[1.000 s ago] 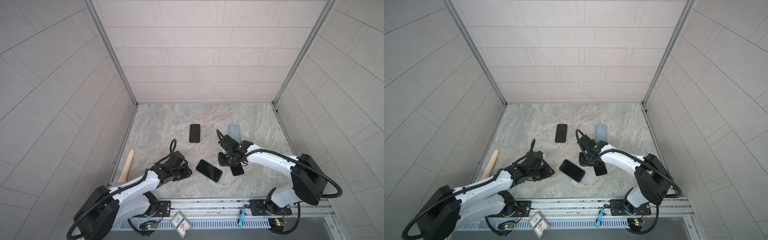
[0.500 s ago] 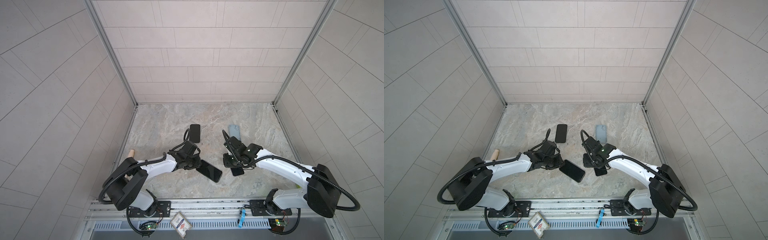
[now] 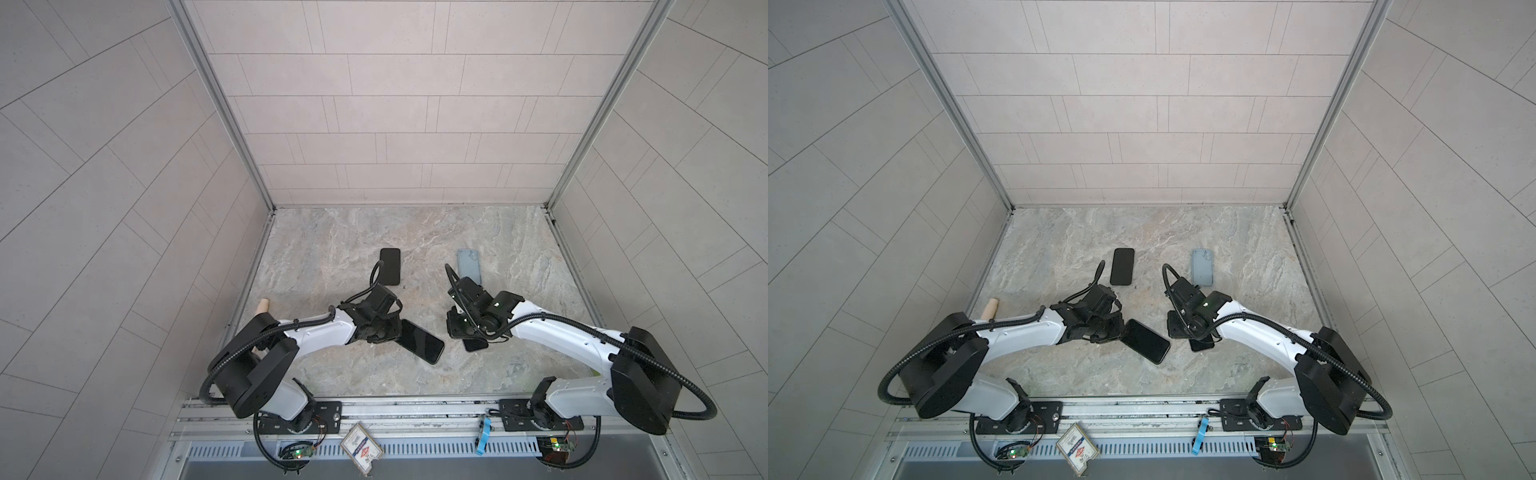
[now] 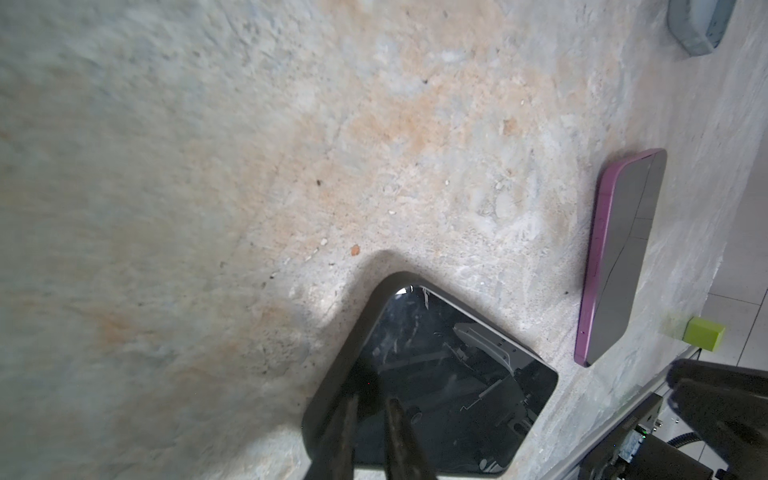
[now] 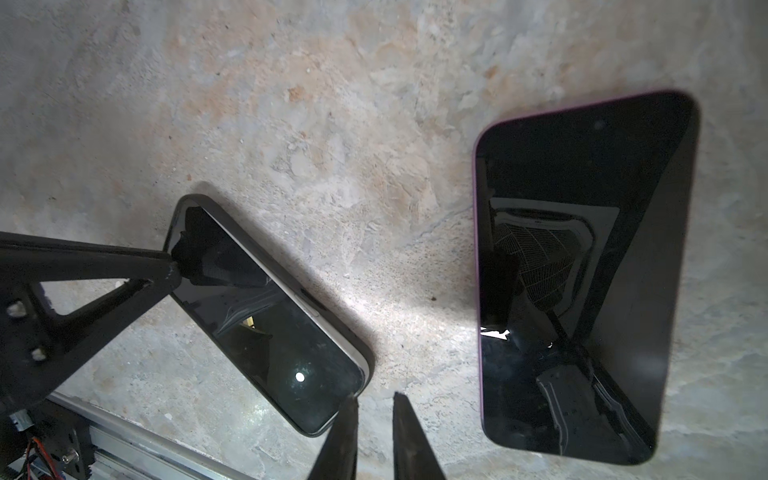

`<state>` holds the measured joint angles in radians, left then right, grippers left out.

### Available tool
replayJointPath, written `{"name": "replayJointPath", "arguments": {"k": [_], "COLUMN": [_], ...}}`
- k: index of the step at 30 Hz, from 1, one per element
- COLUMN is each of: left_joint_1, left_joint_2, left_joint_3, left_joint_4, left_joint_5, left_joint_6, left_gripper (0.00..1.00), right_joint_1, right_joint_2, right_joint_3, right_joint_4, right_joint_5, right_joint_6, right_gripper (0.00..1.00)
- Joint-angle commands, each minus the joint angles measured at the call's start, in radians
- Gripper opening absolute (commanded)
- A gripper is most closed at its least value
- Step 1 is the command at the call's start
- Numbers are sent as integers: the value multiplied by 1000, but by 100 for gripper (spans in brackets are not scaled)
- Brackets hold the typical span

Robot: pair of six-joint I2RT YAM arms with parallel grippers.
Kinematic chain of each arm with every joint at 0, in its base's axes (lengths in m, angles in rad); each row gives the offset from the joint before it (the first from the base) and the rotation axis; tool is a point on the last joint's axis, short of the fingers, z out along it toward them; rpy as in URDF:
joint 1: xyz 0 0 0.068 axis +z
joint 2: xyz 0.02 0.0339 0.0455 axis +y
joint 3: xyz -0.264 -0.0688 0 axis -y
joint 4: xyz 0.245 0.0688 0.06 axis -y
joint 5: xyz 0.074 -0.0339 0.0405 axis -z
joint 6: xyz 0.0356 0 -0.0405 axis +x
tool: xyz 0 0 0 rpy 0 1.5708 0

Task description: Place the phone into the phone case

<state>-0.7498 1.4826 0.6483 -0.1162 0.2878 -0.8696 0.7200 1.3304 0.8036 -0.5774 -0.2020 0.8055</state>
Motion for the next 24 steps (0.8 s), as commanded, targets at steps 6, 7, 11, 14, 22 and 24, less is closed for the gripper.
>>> {"name": "replayJointPath", "arguments": {"k": [6,7,11,14,22,24], "left_joint_1": [-34,-35,-37,-39,-43,-43], "left_joint_2": [14,10,-3,-1,2,4], "left_joint_3": [7,8,17,21,25,25], "left_joint_4": [-101,-107,-139,-145,-144,-141], "left_joint_5": [-88,-93,-117,-120,-118,-114], "left_joint_6": [34,35,47,51,51,51], "left_gripper": [20,20,20,20,20,20], "right_joint_1": [16,18,30,38,52,55], "right_joint_2": [27,31,57,81,128,136], "right_joint_3": [-13,-13,-8,-2,-6,-6], "right_joint_4": [30,32,47,46,56,60], "right_joint_5": [-10,-12,-20,-17,-9,-8], "right_joint_6": [25,27,29,27,35,37], "right_gripper": [20,20,20,20,20,20]}}
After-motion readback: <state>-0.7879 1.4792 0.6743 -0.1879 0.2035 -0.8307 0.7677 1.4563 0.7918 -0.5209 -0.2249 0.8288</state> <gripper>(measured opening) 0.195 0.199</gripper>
